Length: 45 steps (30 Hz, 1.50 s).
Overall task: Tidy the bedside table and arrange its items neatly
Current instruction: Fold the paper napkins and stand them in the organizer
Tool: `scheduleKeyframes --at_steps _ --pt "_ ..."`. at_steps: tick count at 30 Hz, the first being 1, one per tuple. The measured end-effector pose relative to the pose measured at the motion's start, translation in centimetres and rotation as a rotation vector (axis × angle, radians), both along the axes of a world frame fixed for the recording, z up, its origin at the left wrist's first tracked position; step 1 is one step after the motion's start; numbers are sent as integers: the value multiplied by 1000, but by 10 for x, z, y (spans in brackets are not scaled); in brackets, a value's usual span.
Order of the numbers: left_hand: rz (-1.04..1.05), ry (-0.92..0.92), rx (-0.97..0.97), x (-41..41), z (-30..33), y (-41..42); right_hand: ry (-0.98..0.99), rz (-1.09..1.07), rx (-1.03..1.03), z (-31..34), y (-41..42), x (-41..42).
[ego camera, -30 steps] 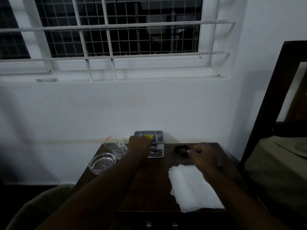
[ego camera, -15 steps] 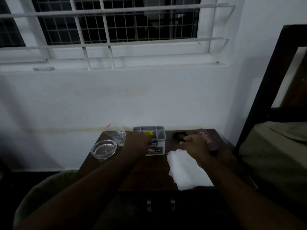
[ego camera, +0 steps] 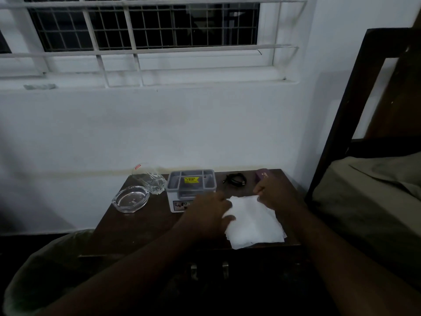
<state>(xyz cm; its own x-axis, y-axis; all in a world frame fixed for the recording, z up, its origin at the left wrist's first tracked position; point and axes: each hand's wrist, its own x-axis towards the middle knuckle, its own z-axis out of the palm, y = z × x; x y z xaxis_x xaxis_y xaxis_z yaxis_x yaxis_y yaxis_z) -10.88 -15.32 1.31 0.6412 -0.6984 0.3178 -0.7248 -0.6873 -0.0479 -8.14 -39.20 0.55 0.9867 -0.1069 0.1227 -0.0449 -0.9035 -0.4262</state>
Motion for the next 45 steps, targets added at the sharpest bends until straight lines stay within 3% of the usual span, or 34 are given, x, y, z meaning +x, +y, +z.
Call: scheduleKeyframes --at_steps 1,3,6,12,27,35,45 --pt "3 156 2 -1 -7 -7 38 56 -83 -4 0 1" --pt "4 293 -40 1 -23 -17 58 95 -165 -8 1 3" --pt "-21 242 -8 8 -44 -22 106 119 -225 -13 1 5" --pt "21 182 -180 9 -74 -17 126 132 -258 -21 -1 17" --pt "47 200 -172 2 -68 -17 10 144 -172 -10 0 11" --pt "67 214 -150 2 -68 -18 77 123 -121 -10 8 7" --pt "62 226 -148 2 -67 -17 -23 194 -195 -10 12 5"
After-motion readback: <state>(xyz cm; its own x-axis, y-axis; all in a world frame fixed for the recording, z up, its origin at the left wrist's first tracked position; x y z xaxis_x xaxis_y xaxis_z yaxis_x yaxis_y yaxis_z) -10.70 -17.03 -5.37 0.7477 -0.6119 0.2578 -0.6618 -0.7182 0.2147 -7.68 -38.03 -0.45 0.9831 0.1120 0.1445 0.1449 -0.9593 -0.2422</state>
